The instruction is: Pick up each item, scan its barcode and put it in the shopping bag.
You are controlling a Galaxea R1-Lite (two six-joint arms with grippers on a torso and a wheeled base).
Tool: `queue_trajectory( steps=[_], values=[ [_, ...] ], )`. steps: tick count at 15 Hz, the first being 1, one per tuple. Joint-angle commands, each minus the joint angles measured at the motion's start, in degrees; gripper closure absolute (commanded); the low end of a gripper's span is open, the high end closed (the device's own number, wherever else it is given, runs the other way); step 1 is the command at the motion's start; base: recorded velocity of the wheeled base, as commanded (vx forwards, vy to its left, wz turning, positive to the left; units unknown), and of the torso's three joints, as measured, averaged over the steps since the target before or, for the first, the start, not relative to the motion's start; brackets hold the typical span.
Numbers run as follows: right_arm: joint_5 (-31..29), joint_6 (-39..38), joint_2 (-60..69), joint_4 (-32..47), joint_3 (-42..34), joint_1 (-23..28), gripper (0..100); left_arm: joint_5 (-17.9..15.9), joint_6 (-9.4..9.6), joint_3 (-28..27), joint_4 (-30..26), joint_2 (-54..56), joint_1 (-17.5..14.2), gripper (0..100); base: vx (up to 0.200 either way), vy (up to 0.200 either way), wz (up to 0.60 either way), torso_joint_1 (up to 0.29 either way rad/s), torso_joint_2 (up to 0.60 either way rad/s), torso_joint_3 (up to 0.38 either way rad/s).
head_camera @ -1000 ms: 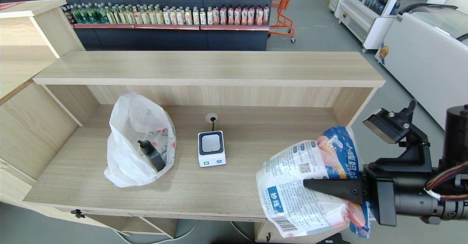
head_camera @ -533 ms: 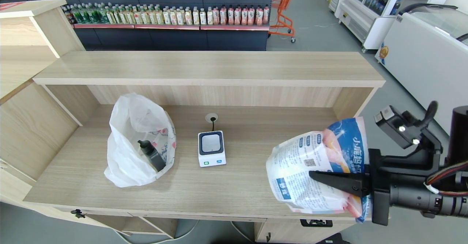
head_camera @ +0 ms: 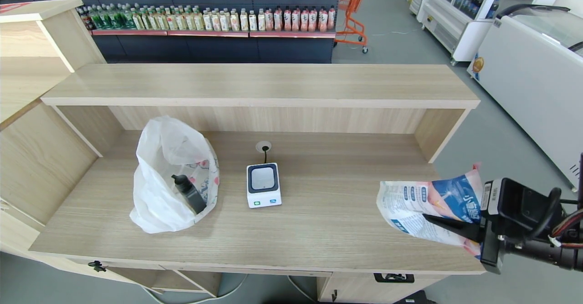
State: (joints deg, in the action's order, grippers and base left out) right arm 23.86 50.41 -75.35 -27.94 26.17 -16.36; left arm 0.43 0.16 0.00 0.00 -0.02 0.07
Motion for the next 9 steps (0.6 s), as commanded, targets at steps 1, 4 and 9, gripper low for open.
queue_trajectory(
  steps=[1, 4, 9],
  values=[
    [0.2, 1.5, -1.6, -0.5, 0.2, 0.6, 100, 0.0, 0.02, 0.0, 0.0, 0.0, 0.0, 0, 0.000, 0.000, 0.00, 0.000, 0.00, 0.000],
    [2.9, 1.0, -1.1, -0.5, -0.5, 0.8, 100, 0.0, 0.02, 0.0, 0.0, 0.0, -0.1, 0, 0.000, 0.000, 0.00, 0.000, 0.00, 0.000],
    [5.9, -2.2, 0.5, -0.5, -0.5, 3.4, 100, 0.0, 0.02, 0.0, 0.0, 0.0, 0.0, 0, 0.000, 0.120, 0.00, 0.002, 0.00, 0.001]
  ],
)
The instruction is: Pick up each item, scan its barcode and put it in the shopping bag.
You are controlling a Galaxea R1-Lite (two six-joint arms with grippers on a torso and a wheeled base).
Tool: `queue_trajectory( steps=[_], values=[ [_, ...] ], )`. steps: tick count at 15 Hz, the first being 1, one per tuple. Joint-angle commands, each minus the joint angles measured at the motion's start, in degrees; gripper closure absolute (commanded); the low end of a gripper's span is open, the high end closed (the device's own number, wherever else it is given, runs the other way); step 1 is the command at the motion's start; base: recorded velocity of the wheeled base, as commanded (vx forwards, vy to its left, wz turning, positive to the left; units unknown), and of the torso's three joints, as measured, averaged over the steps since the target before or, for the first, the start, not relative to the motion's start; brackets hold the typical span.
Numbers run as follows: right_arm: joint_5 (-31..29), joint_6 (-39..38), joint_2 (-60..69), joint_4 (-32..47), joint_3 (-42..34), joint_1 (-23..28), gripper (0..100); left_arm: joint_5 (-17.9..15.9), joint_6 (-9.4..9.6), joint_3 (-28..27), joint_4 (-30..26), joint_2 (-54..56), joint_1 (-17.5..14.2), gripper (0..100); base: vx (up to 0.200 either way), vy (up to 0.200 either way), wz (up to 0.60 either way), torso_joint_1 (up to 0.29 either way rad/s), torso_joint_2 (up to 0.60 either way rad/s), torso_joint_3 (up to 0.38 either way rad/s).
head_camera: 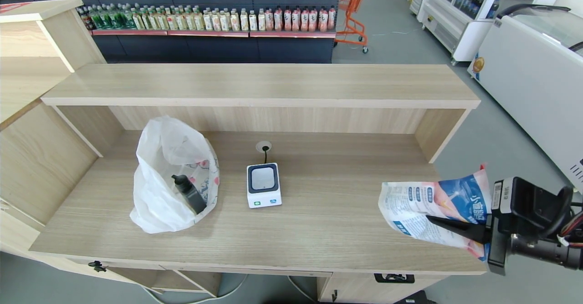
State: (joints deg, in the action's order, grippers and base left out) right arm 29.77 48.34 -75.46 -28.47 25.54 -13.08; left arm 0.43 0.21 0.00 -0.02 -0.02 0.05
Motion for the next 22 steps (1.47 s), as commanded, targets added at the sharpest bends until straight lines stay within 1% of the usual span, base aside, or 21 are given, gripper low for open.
queue_trajectory(
  steps=[1, 6, 7, 11, 14, 15, 17, 20, 22],
  values=[
    [0.0, -0.8, 0.8, 0.0, 0.0, -0.1, 100, 0.0, -0.03, 0.0, 0.0, 0.0, 0.0, 0, 0.000, 0.200, 0.00, -0.002, 0.00, 0.002],
    [1.3, -3.5, 1.0, 0.0, -0.2, -0.1, 100, 0.0, 0.23, 0.0, 0.0, 0.0, 0.0, 0, 0.000, 0.200, 0.00, 0.003, 0.00, 0.000],
    [1.4, -4.5, 0.3, 0.0, -0.1, 0.2, 100, 0.0, 0.67, 0.0, 0.0, 0.0, 0.0, 0, 0.000, 0.200, 0.00, 0.002, 0.00, 0.002],
    [1.3, -4.5, -0.1, 0.0, -1.6, 0.3, 100, -0.1, 0.94, 0.0, 0.0, 0.0, 0.0, 0, 0.000, 0.200, 0.00, 0.001, 0.00, 0.002],
    [1.6, -4.4, -0.5, -0.1, -3.0, 3.0, 100, -0.1, 0.94, 0.0, 0.0, 0.0, 0.0, 0, 0.000, 0.200, 0.00, 0.001, 0.00, 0.002],
    [1.9, -4.4, -2.1, -0.2, -2.2, 5.0, 100, 0.0, 0.76, 0.0, 0.0, 0.0, 0.0, 0, 0.000, 0.000, 0.00, 0.000, 0.00, 0.000],
    [1.9, -4.4, -3.6, -0.2, -1.2, 5.4, 100, 0.0, 0.85, 0.0, 0.0, 0.0, 0.0, 0, 0.000, 0.000, 0.00, 0.000, 0.00, 0.000],
    [2.4, -4.4, -6.3, -3.2, -0.7, 5.5, 100, -0.1, 0.94, 0.0, 0.0, 0.0, 0.0, 0, 0.200, 0.000, 0.00, 0.001, 0.00, 0.002],
    [3.9, -4.6, -7.5, -5.4, -0.3, 5.3, 100, -0.1, 0.94, 0.0, 0.0, 0.0, 0.0, 0, 0.200, 0.000, 0.00, -0.005, -0.01, 0.005]
  ],
)
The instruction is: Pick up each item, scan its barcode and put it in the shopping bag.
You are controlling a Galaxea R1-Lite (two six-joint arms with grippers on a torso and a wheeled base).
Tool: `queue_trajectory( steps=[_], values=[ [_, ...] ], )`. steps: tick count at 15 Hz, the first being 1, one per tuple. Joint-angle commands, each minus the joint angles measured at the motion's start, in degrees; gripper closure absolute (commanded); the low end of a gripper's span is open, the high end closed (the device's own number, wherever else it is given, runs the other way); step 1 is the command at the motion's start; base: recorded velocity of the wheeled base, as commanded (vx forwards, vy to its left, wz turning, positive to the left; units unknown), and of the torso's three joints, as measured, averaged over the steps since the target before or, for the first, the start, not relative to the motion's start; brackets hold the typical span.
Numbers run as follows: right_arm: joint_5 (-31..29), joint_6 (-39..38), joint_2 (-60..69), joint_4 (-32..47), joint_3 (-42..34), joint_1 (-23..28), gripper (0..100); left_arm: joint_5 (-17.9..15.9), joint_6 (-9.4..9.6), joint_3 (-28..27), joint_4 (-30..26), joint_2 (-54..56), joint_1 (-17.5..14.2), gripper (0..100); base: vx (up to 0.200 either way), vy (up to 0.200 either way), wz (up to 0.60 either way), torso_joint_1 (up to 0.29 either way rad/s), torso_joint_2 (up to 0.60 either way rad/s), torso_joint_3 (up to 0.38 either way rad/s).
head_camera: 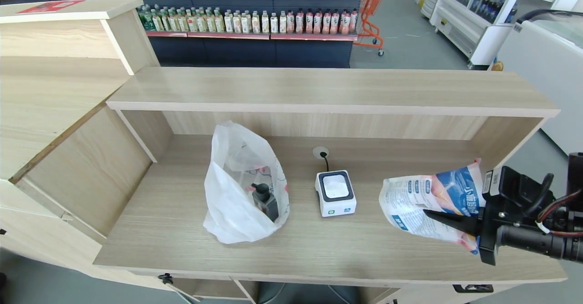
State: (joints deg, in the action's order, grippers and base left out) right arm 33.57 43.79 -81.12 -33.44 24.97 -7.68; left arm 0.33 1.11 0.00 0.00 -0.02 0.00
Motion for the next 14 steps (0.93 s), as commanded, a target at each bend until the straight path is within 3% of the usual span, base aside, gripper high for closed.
queue_trajectory(
  steps=[1, 5, 9, 14],
  values=[
    [0.4, -0.1, -2.2, -0.6, 0.7, -0.2, 100, 0.0, -0.05, 0.0, 0.0, 0.0, 0.0, 0, 0.200, 0.000, 0.00, 0.022, 0.00, -0.002],
    [0.6, 1.9, -4.5, -0.9, 1.0, -0.2, 100, 0.1, -0.58, 0.0, 0.0, 0.0, 0.0, 0, 0.000, 0.000, 0.00, 0.000, 0.00, 0.000],
    [0.8, 13.0, -7.9, -1.2, 0.9, -0.2, 100, 0.1, -0.58, 0.0, 0.0, 0.0, 0.1, 0, 0.000, 0.000, 0.00, 0.000, 0.00, 0.000],
    [1.1, 18.4, -15.4, -14.5, 0.2, -1.5, 100, 0.1, -0.58, 0.0, 0.0, 0.0, 0.0, 0, 0.000, 0.000, 0.00, 0.000, 0.00, 0.000]
  ],
)
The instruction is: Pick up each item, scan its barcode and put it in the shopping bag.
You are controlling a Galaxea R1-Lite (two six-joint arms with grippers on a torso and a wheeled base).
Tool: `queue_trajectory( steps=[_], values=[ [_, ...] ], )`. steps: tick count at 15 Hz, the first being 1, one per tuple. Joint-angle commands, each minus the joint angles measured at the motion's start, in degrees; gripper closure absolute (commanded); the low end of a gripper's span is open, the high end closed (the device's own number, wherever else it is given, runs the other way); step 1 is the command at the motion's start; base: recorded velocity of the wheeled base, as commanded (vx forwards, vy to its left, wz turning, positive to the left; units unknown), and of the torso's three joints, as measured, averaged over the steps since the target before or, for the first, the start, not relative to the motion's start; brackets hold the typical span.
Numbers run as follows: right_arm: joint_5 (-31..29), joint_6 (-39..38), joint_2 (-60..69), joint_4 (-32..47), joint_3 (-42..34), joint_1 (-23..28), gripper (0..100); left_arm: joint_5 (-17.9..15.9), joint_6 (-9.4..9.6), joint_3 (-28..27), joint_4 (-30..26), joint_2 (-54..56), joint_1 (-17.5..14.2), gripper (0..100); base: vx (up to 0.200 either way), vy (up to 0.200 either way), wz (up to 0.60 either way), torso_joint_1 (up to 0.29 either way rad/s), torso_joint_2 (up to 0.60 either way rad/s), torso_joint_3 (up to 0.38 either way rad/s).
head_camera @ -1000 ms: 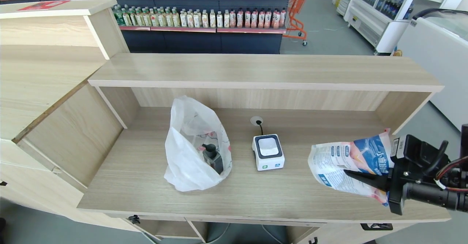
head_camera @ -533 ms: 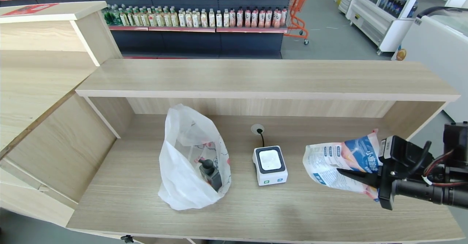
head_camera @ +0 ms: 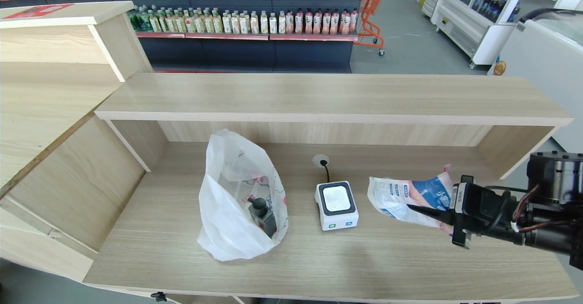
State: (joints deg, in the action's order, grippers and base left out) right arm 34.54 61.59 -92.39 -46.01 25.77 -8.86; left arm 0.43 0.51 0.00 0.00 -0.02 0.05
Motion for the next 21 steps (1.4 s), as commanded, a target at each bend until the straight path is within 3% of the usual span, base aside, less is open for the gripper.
queue_trajectory(
  steps=[1, 4, 7, 15, 21],
  values=[
    [1.3, 0.6, -5.7, -5.4, -1.2, -1.0, 100, 0.0, 0.02, 0.0, 0.0, 0.0, 0.0, 0, 0.000, 0.000, 0.00, 0.000, 0.00, 0.000],
    [5.3, 0.3, -13.3, -20.0, -2.7, -0.9, 100, 0.0, 0.02, 0.0, 0.0, 0.0, 0.0, 0, 0.000, 0.000, 0.00, 0.000, 0.00, 0.000],
    [8.1, 0.2, -18.3, -25.3, -3.6, 1.0, 100, 0.0, 0.02, 0.0, 0.0, 0.0, 0.0, 0, 0.000, 0.000, 0.00, 0.000, 0.00, 0.000],
    [9.2, -0.5, -25.5, -27.4, 1.1, -0.8, 100, 0.0, 0.02, 0.0, 0.0, 0.0, 0.0, 0, 0.000, 0.000, 0.00, 0.000, 0.00, 0.000],
    [8.9, -5.6, -31.4, -34.0, 4.6, -0.8, 100, 0.0, 0.02, 0.0, 0.0, 0.0, 0.0, 0, 0.000, 0.000, 0.00, 0.000, 0.00, 0.000]
  ],
)
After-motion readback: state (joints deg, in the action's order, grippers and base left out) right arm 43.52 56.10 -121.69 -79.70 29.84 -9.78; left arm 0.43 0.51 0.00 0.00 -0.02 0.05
